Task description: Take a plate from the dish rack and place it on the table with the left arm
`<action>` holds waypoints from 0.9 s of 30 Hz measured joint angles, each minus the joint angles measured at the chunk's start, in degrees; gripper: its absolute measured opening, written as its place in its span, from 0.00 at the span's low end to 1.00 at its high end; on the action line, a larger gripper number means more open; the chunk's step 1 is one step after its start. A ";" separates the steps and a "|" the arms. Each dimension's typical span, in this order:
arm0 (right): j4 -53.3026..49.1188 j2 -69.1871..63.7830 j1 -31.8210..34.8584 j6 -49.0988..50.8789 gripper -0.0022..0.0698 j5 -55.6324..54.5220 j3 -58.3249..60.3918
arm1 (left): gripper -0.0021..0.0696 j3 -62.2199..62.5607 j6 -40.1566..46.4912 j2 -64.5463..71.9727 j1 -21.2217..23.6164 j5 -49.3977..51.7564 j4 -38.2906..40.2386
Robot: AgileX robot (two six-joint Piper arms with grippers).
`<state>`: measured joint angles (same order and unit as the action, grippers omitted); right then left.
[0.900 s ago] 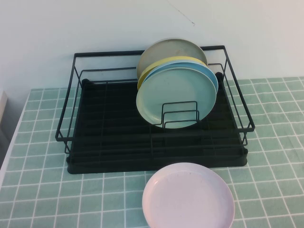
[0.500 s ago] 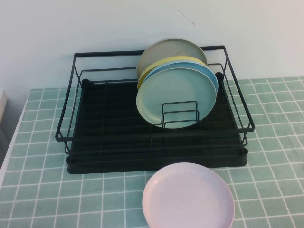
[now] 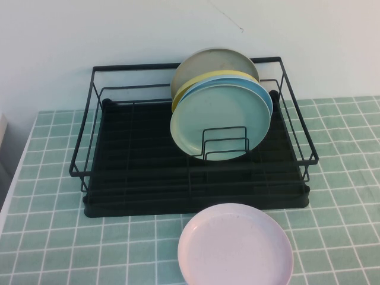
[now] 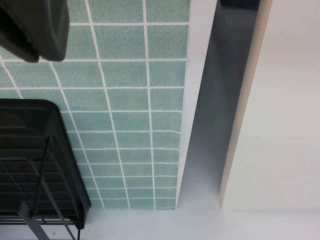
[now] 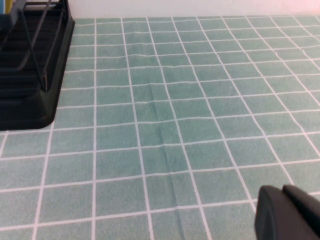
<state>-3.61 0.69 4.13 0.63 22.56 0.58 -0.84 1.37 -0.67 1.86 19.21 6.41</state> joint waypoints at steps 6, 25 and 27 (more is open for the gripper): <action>0.00 0.00 0.00 0.00 0.03 0.00 0.00 | 0.02 0.00 0.00 0.00 0.00 0.00 0.00; 0.00 0.00 0.00 0.00 0.03 0.00 0.00 | 0.02 -0.39 -0.58 0.00 0.00 -21.45 0.85; 0.09 0.00 0.00 0.00 0.03 0.00 0.00 | 0.02 -0.39 -0.99 0.00 0.00 -28.08 1.27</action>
<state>-3.51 0.69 4.13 0.63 22.56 0.58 -1.23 0.38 -0.67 1.86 -8.87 7.68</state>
